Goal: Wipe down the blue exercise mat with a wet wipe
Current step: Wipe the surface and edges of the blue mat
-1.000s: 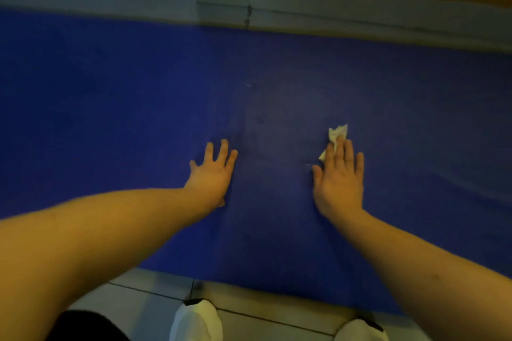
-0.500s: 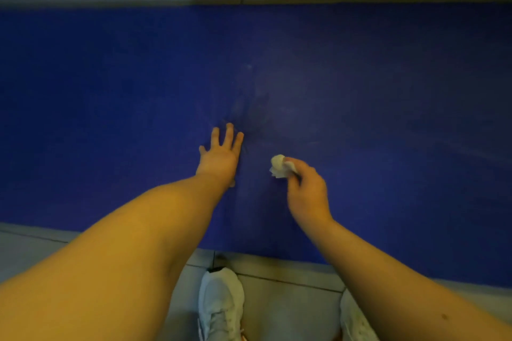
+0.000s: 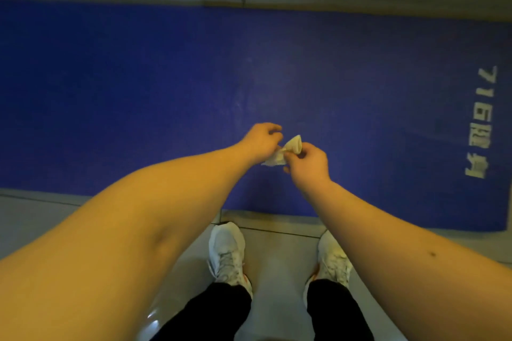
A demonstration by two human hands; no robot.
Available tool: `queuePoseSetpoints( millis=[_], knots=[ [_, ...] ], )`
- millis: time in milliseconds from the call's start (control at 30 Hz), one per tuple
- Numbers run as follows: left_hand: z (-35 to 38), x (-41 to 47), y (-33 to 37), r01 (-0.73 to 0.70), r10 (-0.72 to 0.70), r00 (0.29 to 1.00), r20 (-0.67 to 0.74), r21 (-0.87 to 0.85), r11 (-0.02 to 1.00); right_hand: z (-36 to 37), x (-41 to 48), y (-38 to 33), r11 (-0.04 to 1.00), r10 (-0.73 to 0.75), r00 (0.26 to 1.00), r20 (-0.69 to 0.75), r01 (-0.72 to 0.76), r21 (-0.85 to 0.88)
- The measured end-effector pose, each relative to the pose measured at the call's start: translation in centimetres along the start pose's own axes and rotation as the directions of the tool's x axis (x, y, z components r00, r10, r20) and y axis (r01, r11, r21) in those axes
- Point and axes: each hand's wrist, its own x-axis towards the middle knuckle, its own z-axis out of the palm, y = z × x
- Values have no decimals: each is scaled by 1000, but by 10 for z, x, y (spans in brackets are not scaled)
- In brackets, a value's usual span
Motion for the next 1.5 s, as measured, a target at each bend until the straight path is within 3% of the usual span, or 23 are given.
queuePoseSetpoints(
  millis=[167,267,433,700,833,933,1000,1133,1267,1400,1500],
  knots=[
    [-21,-90,33,-35,68,992,105,-291,956,0,-59,-51,995,96,995,-39,-95,13],
    [-43,-139,41,-73,104,987,126,-234,969,-13,-102,-74,995,75,997,-17,-76,-60],
    [-82,-214,64,-117,117,993,10,-40,992,-32,-180,-117,992,51,998,-30,-54,-116],
    [-140,-315,97,-60,58,998,-14,-131,990,-42,-271,-184,1000,26,995,96,-26,-4],
    [-161,-366,101,-35,35,999,-12,-56,998,-41,-304,-207,999,3,993,116,-8,43],
    [-169,-410,101,-8,7,999,-33,-16,1000,-41,-341,-218,999,-19,965,260,7,48],
    [-168,-431,97,-5,3,998,-55,-32,999,-37,-361,-221,1000,-21,939,344,22,-1],
    [-164,-451,81,36,-41,999,-34,-137,990,-24,-385,-212,984,-11,944,331,69,-166],
    [-171,-434,52,68,-69,998,-5,-117,991,3,-379,-194,985,86,960,268,-42,-165],
    [-184,-397,15,44,-41,999,32,-99,994,45,-365,-179,957,255,935,245,-280,73],
    [-195,-357,-17,8,-1,996,93,-70,998,83,-347,-160,898,342,925,165,-374,231]
  ],
)
